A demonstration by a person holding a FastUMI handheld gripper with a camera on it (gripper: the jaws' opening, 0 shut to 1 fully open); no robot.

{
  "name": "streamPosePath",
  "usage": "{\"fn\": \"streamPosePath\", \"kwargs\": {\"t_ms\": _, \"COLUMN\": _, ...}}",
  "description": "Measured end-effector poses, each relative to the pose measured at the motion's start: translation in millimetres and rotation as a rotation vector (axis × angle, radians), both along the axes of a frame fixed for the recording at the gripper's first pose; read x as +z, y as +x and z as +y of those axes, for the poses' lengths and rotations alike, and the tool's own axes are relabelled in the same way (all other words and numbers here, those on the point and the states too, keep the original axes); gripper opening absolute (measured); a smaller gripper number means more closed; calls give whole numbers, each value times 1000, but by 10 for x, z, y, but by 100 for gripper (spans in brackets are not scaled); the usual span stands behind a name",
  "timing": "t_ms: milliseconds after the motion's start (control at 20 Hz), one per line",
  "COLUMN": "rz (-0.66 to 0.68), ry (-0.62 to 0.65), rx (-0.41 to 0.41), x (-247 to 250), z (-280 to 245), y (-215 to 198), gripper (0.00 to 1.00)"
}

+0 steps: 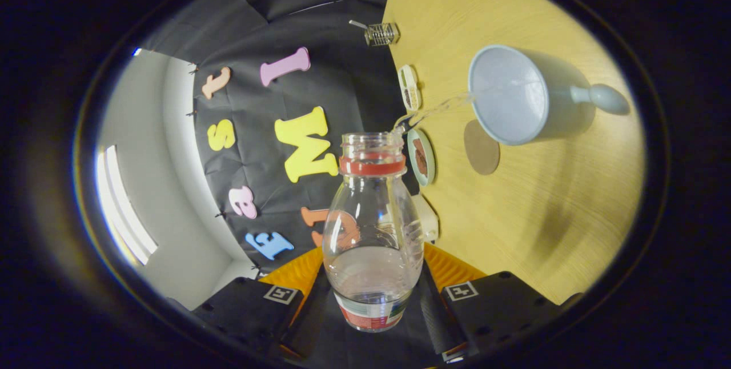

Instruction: Take the bottle from table, then pour the juice into the cup, finally place the bottle on the coaster

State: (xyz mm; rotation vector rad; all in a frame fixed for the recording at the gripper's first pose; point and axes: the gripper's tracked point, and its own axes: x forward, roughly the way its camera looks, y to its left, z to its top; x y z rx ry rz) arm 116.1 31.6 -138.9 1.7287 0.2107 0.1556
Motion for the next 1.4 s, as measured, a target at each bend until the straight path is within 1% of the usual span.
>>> {"fn": "streamPosePath", "kwargs": {"t_ms": 250, "rz": 11, "ry": 23, "rx": 20, "x": 4, "z": 74, "y": 67, "gripper": 78}}
{"fn": "streamPosePath", "kwargs": {"t_ms": 500, "rz": 4, "ry": 9, "rx": 22, "x": 70, "z": 66, "y": 48, "gripper": 78}}
{"fn": "streamPosePath", "kwargs": {"t_ms": 900, "rz": 16, "ry": 78, "rx": 42, "x": 94, "z": 82, "y": 104, "gripper": 78}}
{"fn": "streamPosePath", "kwargs": {"t_ms": 1250, "rz": 10, "ry": 152, "rx": 59, "x": 221, "z": 77, "y": 54, "gripper": 78}}
{"fn": "streamPosePath", "kwargs": {"t_ms": 1400, "rz": 1, "ry": 194, "rx": 48, "x": 281, "z": 9, "y": 26, "gripper": 78}}
